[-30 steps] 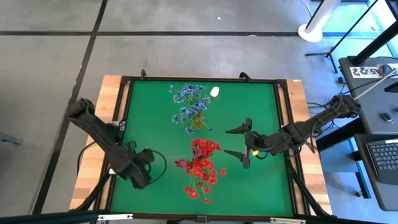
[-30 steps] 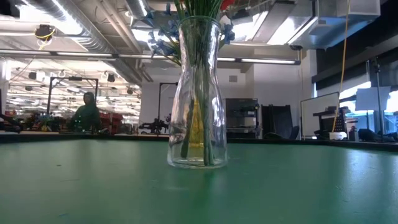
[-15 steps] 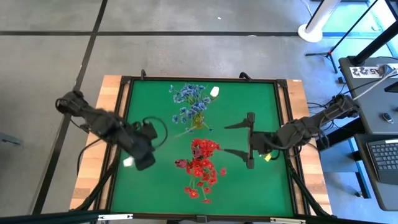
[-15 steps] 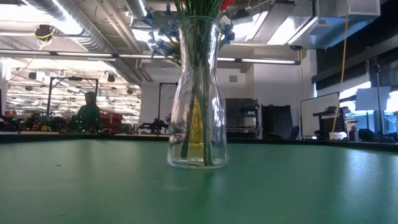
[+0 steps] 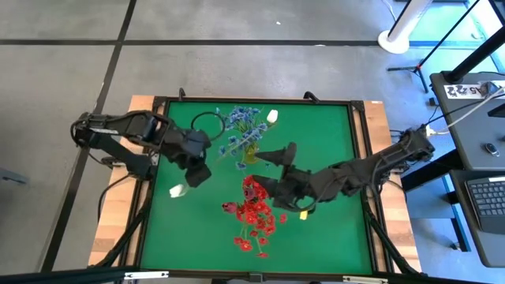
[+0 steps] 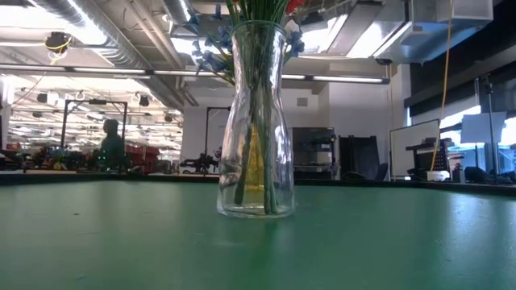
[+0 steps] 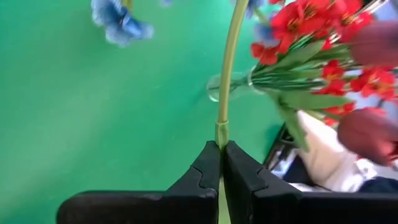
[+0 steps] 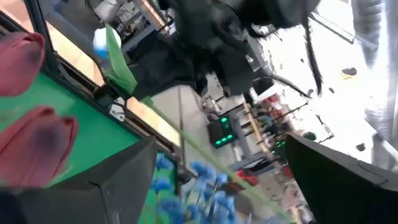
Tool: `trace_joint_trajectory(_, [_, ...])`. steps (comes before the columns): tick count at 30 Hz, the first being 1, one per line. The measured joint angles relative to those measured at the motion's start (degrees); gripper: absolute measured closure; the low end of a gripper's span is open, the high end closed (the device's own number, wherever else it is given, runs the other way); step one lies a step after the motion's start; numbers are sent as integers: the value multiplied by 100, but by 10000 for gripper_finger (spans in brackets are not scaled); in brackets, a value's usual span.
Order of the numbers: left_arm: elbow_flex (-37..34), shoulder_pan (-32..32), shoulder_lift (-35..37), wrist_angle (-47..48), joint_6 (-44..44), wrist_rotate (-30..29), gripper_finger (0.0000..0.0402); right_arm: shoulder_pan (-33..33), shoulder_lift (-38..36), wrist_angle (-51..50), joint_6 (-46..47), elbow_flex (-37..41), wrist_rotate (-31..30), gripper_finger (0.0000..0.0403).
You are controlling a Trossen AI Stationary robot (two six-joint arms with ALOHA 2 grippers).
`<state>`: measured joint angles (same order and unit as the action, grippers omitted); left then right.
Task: Sort flowers into vase by color
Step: Put the white flower into the yellow flower vase
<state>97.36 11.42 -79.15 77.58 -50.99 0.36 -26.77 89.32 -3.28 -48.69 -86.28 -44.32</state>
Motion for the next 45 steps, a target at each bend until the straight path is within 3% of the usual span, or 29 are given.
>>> trace_joint_trajectory(5, [0, -235, 0, -703, 47, 602, 401, 99, 385, 24, -416, -379, -13, 52])
trace_joint_trajectory(10, [0, -332, 0, -1269, 274, 992, 401, 233, 625, 23, -590, -600, -32, 84])
trace_joint_trajectory(25, [7, -282, -104, -1729, 620, 1169, 401, 516, 664, -10, -533, -630, -264, 207])
trace_joint_trajectory(39, [7, -271, -103, -1724, 659, 1272, 401, 509, 664, -506, -559, -626, -413, 274])
trace_joint_trajectory(45, [7, -271, -101, -1678, 661, 1298, 401, 505, 664, -601, -563, -624, -457, 344])
